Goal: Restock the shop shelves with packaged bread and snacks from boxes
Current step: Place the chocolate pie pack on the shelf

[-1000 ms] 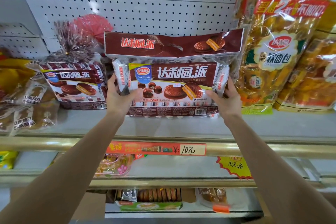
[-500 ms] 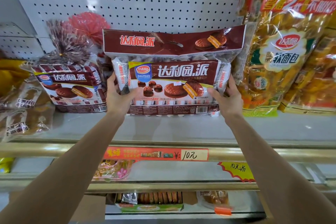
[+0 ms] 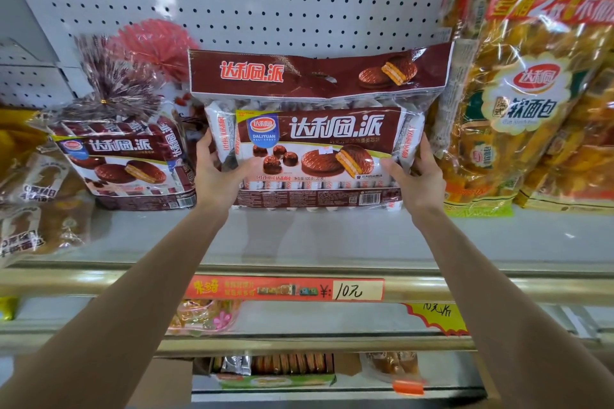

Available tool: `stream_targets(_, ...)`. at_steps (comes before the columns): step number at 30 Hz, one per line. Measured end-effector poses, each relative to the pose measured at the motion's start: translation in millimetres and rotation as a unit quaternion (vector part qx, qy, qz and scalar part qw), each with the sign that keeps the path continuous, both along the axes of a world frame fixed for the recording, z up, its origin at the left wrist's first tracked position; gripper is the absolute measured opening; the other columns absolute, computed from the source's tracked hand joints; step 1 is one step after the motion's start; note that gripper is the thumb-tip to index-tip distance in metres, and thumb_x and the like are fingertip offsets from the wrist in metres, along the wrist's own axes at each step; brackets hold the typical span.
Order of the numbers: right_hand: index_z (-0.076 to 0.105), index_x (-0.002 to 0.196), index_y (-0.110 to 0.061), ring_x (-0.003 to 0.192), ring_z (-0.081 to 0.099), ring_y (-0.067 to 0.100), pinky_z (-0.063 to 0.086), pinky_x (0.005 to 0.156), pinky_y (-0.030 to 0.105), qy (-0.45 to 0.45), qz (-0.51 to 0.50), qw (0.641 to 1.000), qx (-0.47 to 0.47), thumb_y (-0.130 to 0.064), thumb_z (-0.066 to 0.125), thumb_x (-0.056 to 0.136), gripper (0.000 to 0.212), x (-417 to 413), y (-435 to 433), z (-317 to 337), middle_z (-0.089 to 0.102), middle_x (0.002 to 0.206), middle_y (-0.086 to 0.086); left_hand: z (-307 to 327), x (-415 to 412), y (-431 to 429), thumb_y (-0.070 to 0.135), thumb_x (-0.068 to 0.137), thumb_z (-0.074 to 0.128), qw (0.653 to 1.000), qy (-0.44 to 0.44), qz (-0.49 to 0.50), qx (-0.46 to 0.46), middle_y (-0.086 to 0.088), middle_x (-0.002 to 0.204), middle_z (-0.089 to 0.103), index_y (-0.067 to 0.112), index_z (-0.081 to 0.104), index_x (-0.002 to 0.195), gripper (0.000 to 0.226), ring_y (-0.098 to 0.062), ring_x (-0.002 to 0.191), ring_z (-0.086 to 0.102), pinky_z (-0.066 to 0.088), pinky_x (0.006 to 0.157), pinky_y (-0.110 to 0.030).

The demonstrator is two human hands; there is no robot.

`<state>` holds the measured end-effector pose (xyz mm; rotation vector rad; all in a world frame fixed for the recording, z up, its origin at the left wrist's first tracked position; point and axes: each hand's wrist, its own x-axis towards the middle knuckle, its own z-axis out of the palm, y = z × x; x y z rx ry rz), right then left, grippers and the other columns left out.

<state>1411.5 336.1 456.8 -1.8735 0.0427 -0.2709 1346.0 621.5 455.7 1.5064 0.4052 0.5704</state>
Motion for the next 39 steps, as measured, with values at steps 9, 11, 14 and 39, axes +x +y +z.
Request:
stream_targets(9, 0.031, 0.15, -0.033, 0.116, 0.059, 0.012, 0.048, 0.103, 0.04, -0.001, -0.006, 1.0, -0.012, -0.036, 0.074, 0.082, 0.08, 4, 2, 1, 0.062, 0.131, -0.006, 1, 6, 1, 0.0, 0.074, 0.08, 1.0, 0.0, -0.004, 0.006, -0.003, 0.121, 0.062, 0.019, 0.035, 0.145, 0.086, 0.006, 0.091, 0.063, 0.055, 0.067, -0.014)
stream_targets(11, 0.031, 0.15, -0.032, 0.117, 0.059, 0.013, 0.048, 0.103, 0.039, 0.004, -0.009, 1.0, -0.007, -0.036, 0.074, 0.082, 0.081, 4, 2, 1, 0.061, 0.132, -0.005, 4, 5, 0, -0.002, 0.075, 0.078, 1.0, 0.0, -0.007, 0.007, 0.0, 0.118, 0.06, 0.019, 0.033, 0.146, 0.086, 0.008, 0.089, 0.062, 0.054, 0.069, -0.013)
stream_targets(14, 0.031, 0.15, -0.029, 0.119, 0.059, 0.014, 0.048, 0.103, 0.04, 0.014, 0.0, 1.0, -0.003, -0.039, 0.076, 0.079, 0.085, 2, 1, 1, 0.06, 0.134, -0.005, 8, 3, 1, -0.002, 0.077, 0.076, 1.0, 0.007, -0.026, 0.004, 0.004, 0.121, 0.061, 0.019, 0.03, 0.149, 0.088, -0.001, 0.102, 0.061, 0.054, 0.078, -0.017)
stream_targets(39, 0.043, 0.14, -0.007, 0.098, 0.052, 0.009, 0.042, 0.066, 0.003, -0.061, 0.02, 0.997, 0.032, -0.021, 0.064, 0.093, 0.054, -180, -98, 160, 0.055, 0.116, -0.001, 165, -155, -161, 0.017, 0.081, 0.076, 0.985, -0.022, -0.116, 0.122, -0.001, 0.131, 0.047, 0.014, 0.034, 0.146, 0.077, -0.004, 0.109, 0.047, 0.035, 0.077, -0.006)
